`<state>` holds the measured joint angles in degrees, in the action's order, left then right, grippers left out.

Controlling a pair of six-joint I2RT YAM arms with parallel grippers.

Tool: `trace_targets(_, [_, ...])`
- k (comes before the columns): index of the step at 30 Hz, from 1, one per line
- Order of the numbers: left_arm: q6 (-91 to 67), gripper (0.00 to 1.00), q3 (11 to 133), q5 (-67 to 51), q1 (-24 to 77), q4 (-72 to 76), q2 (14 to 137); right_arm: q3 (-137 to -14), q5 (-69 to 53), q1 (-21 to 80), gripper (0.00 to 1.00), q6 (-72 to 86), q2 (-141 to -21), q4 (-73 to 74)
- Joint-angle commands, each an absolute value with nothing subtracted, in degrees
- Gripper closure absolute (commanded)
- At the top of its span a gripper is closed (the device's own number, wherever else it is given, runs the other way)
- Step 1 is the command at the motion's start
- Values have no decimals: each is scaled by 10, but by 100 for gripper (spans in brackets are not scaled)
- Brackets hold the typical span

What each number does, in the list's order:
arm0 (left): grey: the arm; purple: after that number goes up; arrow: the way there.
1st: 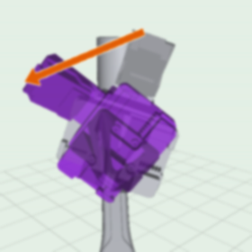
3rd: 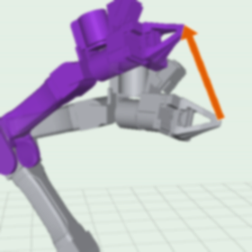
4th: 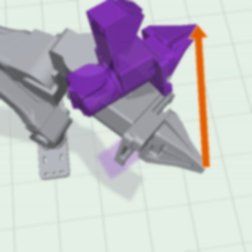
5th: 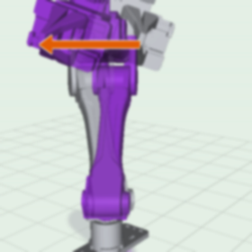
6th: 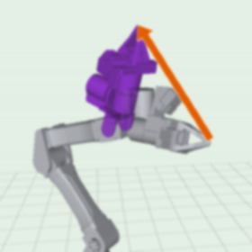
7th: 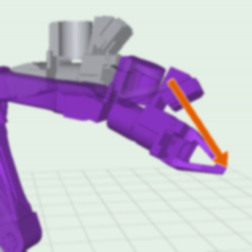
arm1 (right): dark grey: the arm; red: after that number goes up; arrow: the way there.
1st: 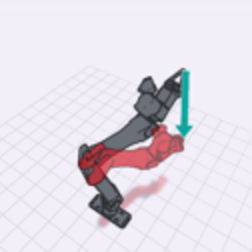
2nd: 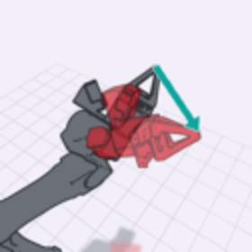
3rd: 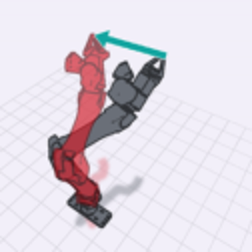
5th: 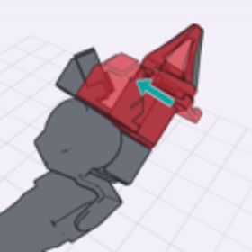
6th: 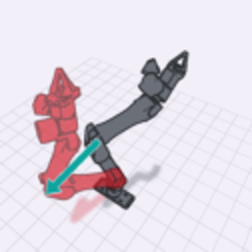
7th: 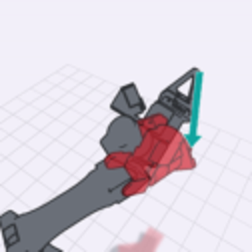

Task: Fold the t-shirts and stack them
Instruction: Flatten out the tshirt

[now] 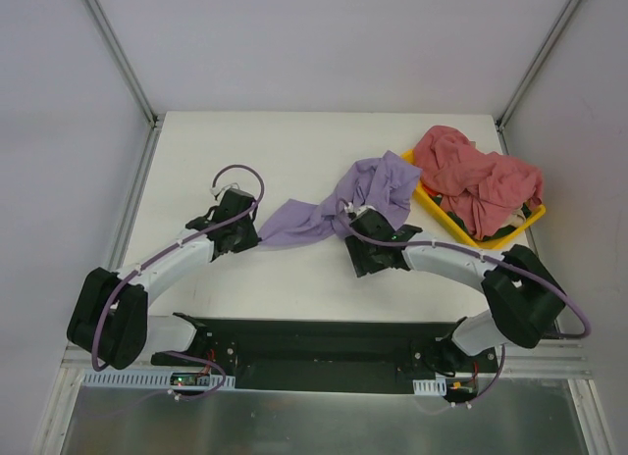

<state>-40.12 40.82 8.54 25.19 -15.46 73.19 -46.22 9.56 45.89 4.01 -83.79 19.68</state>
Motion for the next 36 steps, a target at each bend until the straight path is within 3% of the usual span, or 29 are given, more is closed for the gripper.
trace_targets(1, [-416, 100, 400, 119, 257, -153, 712, -483, 102, 463, 44, 65, -868, 228])
trace_targets(3, [-419, 100, 399, 124, 257, -153, 709, -490, 110, 462, 48, 69, -881, 235])
trace_targets(7, [-422, 100, 399, 123, 257, -153, 704, -511, 155, 462, 71, 88, -914, 269])
trace_targets(14, [-421, 100, 395, 145, 257, -153, 673, -512, 202, 462, 99, 108, -895, 275])
trace_targets(20, [-410, 100, 416, 170, 256, -169, 624, -520, 251, 454, 99, 108, -744, 293])
trace_targets(25, [-411, 100, 489, 239, 250, -238, 596, -569, 235, 364, 99, 77, -641, 323])
trace_targets(36, [-352, 100, 728, 393, 209, -319, 550, -832, 250, 235, 99, 4, -598, 422])
